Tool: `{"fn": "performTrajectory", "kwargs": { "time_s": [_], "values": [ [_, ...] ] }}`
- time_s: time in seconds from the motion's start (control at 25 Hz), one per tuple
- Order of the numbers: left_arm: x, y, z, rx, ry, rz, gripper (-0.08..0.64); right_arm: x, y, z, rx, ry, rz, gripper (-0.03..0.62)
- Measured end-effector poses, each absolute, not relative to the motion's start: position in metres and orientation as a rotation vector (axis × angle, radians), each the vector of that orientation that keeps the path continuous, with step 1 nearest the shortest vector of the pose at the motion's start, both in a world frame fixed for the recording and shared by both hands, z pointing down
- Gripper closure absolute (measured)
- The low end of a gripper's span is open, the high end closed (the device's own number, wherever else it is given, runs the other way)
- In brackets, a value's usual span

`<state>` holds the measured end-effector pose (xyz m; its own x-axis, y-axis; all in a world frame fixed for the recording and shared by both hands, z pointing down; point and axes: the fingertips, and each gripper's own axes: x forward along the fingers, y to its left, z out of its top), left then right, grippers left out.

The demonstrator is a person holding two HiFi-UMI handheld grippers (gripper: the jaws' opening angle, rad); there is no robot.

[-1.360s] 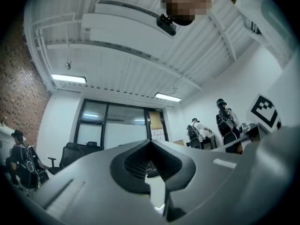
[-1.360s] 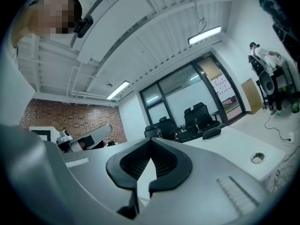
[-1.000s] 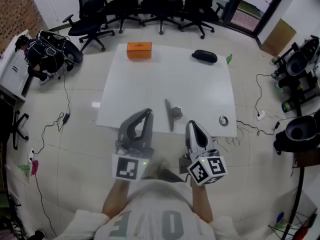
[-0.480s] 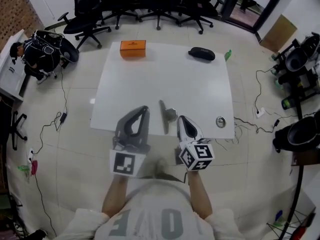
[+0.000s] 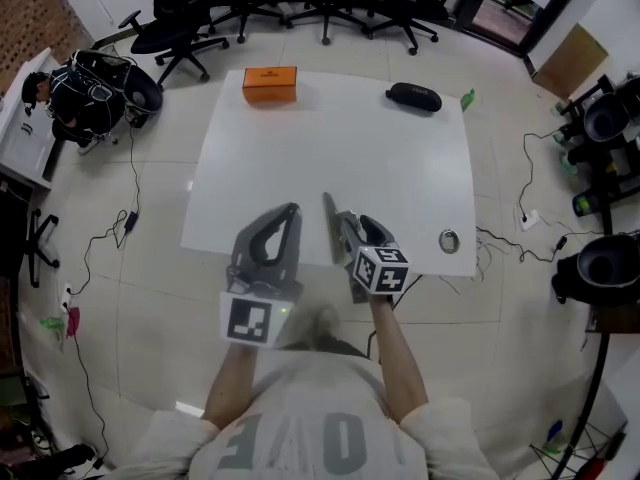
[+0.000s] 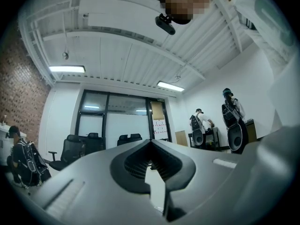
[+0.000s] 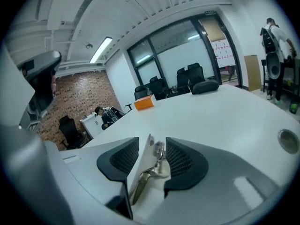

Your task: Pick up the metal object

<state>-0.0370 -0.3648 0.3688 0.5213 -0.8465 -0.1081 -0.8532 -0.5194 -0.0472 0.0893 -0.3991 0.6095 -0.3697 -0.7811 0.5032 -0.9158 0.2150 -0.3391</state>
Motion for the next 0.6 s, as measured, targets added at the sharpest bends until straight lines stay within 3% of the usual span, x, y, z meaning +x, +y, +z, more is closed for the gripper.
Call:
{"fn": "performTrajectory", "kwargs": {
  "time_s": [0.12, 0.6],
  "values": [
    [-0.037, -0.368, 0.371, -2.657, 1.493, 0.095, 0.558, 0.087, -0.403, 0.629, 1.585, -2.214, 0.953, 0.401],
    [-0.047, -0.378, 0.381, -2.625, 1.560, 0.025, 0.558, 0.079, -0.411, 0.641, 1.580, -2.165, 1.192, 0.515]
  ]
}}
